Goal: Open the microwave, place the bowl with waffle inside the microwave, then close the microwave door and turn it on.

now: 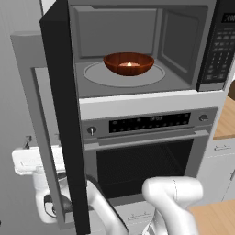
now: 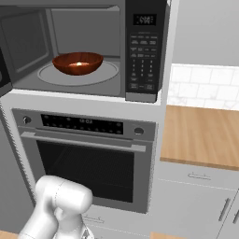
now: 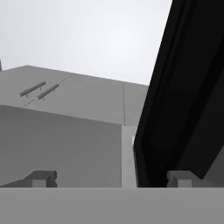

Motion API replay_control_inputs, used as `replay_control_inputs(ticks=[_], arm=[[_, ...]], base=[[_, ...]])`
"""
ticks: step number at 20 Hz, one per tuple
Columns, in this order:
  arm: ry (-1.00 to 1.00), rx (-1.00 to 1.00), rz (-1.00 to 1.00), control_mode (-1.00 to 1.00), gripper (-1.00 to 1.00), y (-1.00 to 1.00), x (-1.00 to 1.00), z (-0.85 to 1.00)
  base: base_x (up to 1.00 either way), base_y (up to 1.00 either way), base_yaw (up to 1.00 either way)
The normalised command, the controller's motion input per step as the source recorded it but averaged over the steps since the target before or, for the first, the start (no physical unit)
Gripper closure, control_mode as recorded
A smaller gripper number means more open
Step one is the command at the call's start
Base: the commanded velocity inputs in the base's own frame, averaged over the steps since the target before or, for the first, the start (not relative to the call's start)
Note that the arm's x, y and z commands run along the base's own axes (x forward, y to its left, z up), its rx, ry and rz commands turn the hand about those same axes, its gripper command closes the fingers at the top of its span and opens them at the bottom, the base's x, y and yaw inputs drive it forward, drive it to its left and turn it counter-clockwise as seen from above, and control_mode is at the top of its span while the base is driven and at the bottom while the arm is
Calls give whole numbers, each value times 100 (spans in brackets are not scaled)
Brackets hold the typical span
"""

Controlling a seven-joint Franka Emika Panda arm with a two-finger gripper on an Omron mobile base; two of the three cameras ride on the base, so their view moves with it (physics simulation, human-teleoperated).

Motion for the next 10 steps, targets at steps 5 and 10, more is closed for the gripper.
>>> replay_control_inputs(ticks=[5, 10], arm=[[-16, 7, -2, -100, -100, -5, 0, 2], [-16, 10, -2, -100, -100, -11, 0, 10]], base=[[0, 0, 0], [0, 0, 0]])
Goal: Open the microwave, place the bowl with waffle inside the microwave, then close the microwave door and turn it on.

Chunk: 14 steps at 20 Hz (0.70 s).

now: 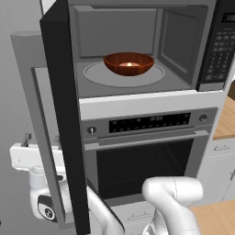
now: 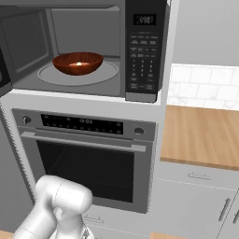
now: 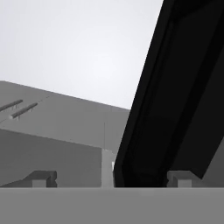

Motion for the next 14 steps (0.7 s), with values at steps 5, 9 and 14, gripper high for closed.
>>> replay_control_inputs(ticks=[5, 9, 14], arm=[[-18, 12, -1, -100, -100, -19, 0, 15], [-16, 15, 0, -100, -100, -30, 0, 15], [-11, 19, 0, -100, -100, -38, 0, 24]], base=[[0, 0, 0], [0, 0, 0], [0, 0, 0]])
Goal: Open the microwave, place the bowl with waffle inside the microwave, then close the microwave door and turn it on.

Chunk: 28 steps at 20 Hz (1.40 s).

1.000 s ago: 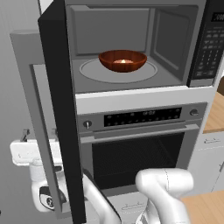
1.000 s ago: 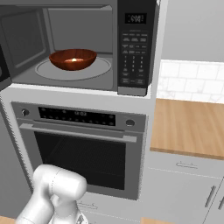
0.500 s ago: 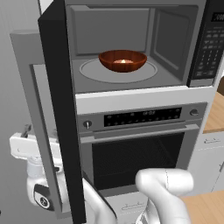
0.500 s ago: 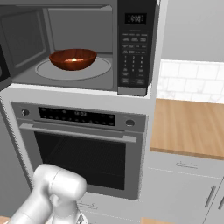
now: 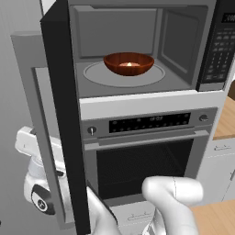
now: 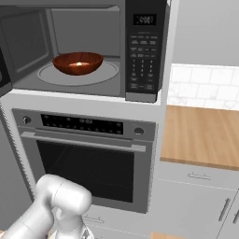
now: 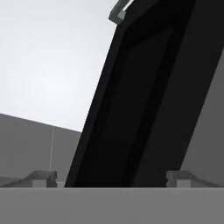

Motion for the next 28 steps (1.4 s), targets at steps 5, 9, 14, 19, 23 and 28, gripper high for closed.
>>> replay_control_inputs(ticks=[5, 9, 14, 19, 23, 28], arm=[[-10, 18, 0, -100, -100, -30, -3, 33], [-11, 20, 0, -100, -100, -48, -11, 25], [-6, 24, 0, -100, -100, -71, -3, 22], [-6, 27, 0, -100, -100, -81, -2, 14], [-7, 27, 0, -100, -100, -82, 0, 1], [-5, 25, 0, -100, -100, -77, 0, 0]], base=[[0, 0, 0], [0, 0, 0], [0, 0, 0], [0, 0, 0], [0, 0, 0], [0, 0, 0]])
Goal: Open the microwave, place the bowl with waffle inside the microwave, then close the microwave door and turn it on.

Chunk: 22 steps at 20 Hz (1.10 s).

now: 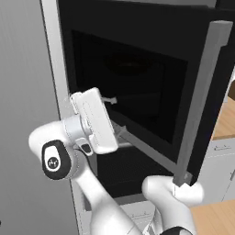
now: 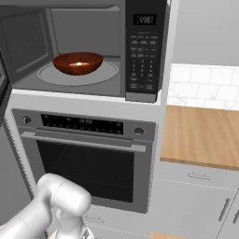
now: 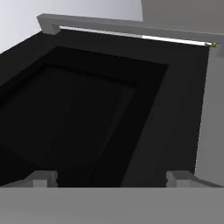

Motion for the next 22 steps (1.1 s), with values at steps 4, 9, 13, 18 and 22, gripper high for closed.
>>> replay_control_inputs(ticks=[4, 9, 13, 18, 22], arm=[[-3, 25, 0, -100, -100, -74, 0, 0], [-1, 21, 1, -100, -100, -65, 1, 3], [-2, 17, 5, -100, -100, -55, 15, 1], [-6, 12, 15, -100, -100, -51, 22, 0], [0, 5, 27, -100, -100, -42, 27, 0]], base=[[0, 0, 0], [0, 0, 0], [0, 0, 0], [0, 0, 0], [0, 0, 0]])
